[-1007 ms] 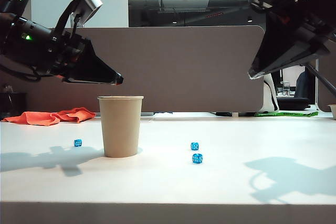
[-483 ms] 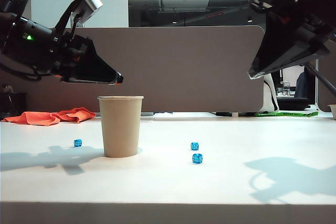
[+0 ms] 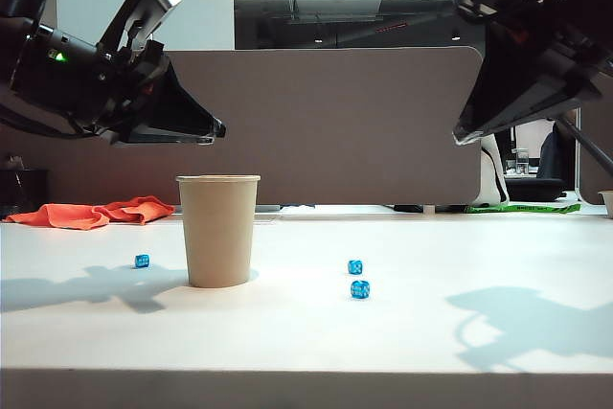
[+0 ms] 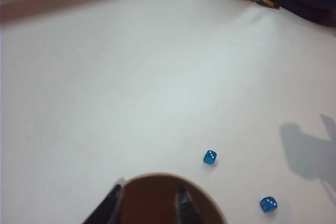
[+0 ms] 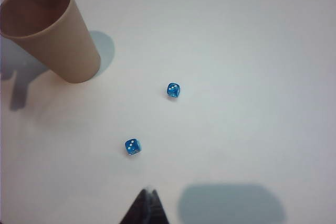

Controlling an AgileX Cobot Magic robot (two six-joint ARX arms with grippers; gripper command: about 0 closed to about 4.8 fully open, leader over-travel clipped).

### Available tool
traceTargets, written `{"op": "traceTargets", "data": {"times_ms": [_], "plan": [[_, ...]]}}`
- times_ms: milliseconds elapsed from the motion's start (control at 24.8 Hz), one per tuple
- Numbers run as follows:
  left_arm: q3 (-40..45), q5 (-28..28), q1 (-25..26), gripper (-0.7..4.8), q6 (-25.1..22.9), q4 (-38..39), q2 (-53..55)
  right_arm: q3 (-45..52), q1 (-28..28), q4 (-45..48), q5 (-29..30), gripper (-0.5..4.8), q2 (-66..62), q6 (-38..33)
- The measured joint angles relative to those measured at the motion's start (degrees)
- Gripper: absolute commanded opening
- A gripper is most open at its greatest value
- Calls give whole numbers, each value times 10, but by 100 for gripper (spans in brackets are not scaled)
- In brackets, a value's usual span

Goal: Pick up the dice with a different color and drop it into the paper cup.

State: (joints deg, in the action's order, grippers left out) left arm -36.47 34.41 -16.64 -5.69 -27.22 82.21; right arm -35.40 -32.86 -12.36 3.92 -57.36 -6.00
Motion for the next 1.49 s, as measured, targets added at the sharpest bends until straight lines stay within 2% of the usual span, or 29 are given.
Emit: {"op": "traceTargets", "data": {"times_ms": [40,201,242,362,483,564,644,805,1007,1208,1490], "plan": [[0,0,0,116,0,0,0,0,0,0,0,-1,0,0],[0,0,-1,0,0,-5,0,0,0,0,0,-1,0,0],[0,0,-1,-5,1,-12,0,0,0,1,0,-1,0,0],[0,-29,-1,-5,2,-46,-12,1,0,22,0,-1,0,18],[0,-89,-1,-5,2,-49,-42,1,0,62,-14,-1,2,33],[0,-100,11,-5,2,-38,-63,1,2,84,-31,-1,2,47],[0,-101,34,-5,1,0,-96,1,4,90,-42,-1,5,68],[0,-89,114,-5,0,81,-168,1,30,90,-42,-1,38,92],[42,-81,190,-5,0,128,-287,8,109,94,-39,-1,105,103],[72,-100,190,-5,-24,172,-375,74,153,119,-39,-1,172,103],[91,-146,189,-5,-26,212,-451,182,192,160,-39,-1,323,47]]}}
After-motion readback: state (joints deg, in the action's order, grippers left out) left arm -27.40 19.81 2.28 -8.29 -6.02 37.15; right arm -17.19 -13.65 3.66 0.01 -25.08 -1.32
